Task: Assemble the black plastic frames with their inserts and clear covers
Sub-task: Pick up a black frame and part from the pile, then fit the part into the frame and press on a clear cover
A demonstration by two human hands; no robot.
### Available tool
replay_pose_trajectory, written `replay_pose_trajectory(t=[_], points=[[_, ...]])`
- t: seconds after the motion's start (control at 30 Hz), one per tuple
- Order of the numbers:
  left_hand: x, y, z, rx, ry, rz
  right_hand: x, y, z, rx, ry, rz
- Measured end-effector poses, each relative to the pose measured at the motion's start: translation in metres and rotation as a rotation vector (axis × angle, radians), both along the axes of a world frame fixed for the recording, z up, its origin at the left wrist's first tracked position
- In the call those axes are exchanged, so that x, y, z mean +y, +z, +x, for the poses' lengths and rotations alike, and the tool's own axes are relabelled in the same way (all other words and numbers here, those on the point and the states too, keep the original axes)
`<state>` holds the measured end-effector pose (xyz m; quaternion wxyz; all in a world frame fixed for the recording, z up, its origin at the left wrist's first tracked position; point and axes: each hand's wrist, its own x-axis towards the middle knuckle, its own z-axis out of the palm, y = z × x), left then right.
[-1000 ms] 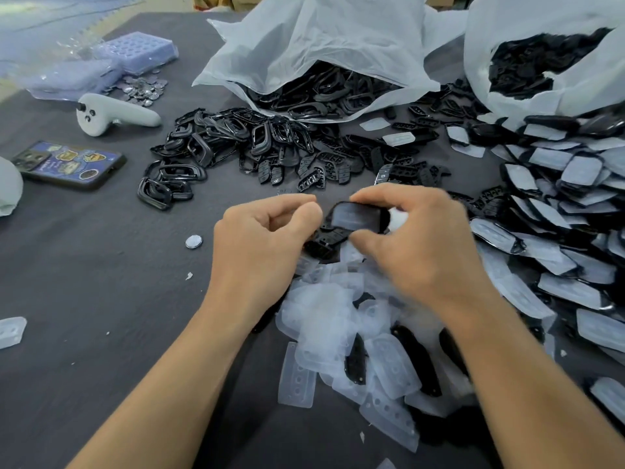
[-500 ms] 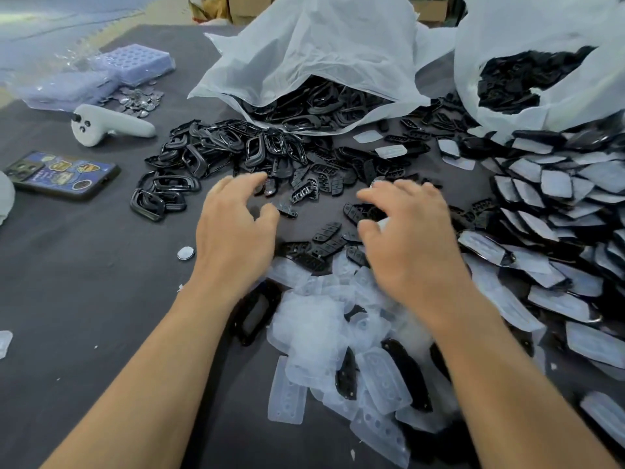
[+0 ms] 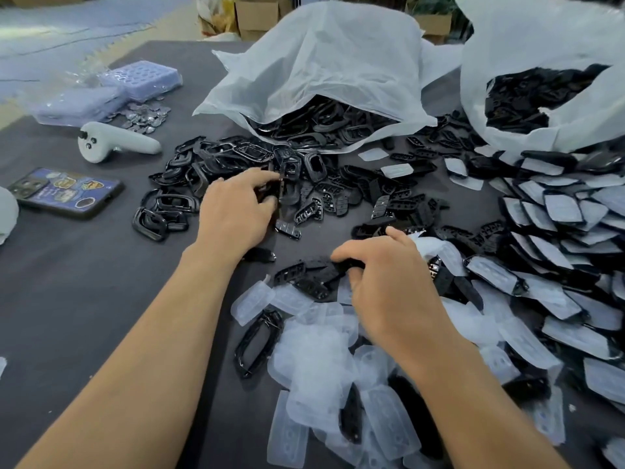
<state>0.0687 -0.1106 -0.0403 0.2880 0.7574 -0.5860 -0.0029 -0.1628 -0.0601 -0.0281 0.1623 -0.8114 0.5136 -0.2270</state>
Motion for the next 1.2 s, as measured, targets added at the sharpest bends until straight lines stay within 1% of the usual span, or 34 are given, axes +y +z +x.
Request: replay_pose_trajectory(t=[0.07,0.17,0.23,0.33,0.4,0.43,0.5,0.57,0.67,0.73,0.83,1.0,1.13,1.2], points=[[0.007,0.003,-0.003,0.011,0.070,-0.091,0.003,0.000,-0.001,-0.060,-0.013,-0.016],[0.017,0.005,-0.010,0.039,0.096,-0.129,0.008,0.000,-0.002,-0.175,-0.006,-0.074],[0.024,0.007,-0.015,0.021,0.122,-0.154,0.009,0.001,-0.003,-0.259,-0.049,-0.089],[0.034,0.013,-0.021,0.036,0.244,-0.243,0.012,0.002,-0.002,-0.334,-0.090,-0.100],[0.045,0.018,-0.028,0.166,0.279,-0.323,0.013,0.003,-0.003,-0.375,-0.099,-0.105],[0.052,0.020,-0.032,0.281,0.251,-0.348,0.013,0.005,-0.003,-0.411,-0.104,-0.094],[0.066,0.022,-0.041,0.543,0.169,-0.339,0.013,0.007,-0.005,-0.512,-0.111,-0.042],[0.082,0.021,-0.051,0.749,0.107,-0.271,0.011,0.009,-0.007,-0.595,-0.105,0.010],[0.097,0.019,-0.063,0.985,0.049,-0.188,0.010,0.012,-0.007,-0.787,-0.080,0.179],[0.100,0.020,-0.067,1.093,0.014,-0.182,0.010,0.014,-0.006,-0.903,-0.081,0.288],[0.098,0.022,-0.073,1.190,-0.027,-0.188,0.009,0.017,-0.004,-1.027,-0.080,0.417],[0.097,0.022,-0.077,1.263,-0.058,-0.144,0.009,0.021,-0.005,-1.134,-0.055,0.603],[0.097,0.022,-0.076,1.310,-0.088,-0.141,0.006,0.024,-0.009,-1.241,-0.051,0.780],[0.097,0.022,-0.075,1.316,-0.098,-0.148,0.003,0.023,-0.012,-1.297,-0.031,0.833]])
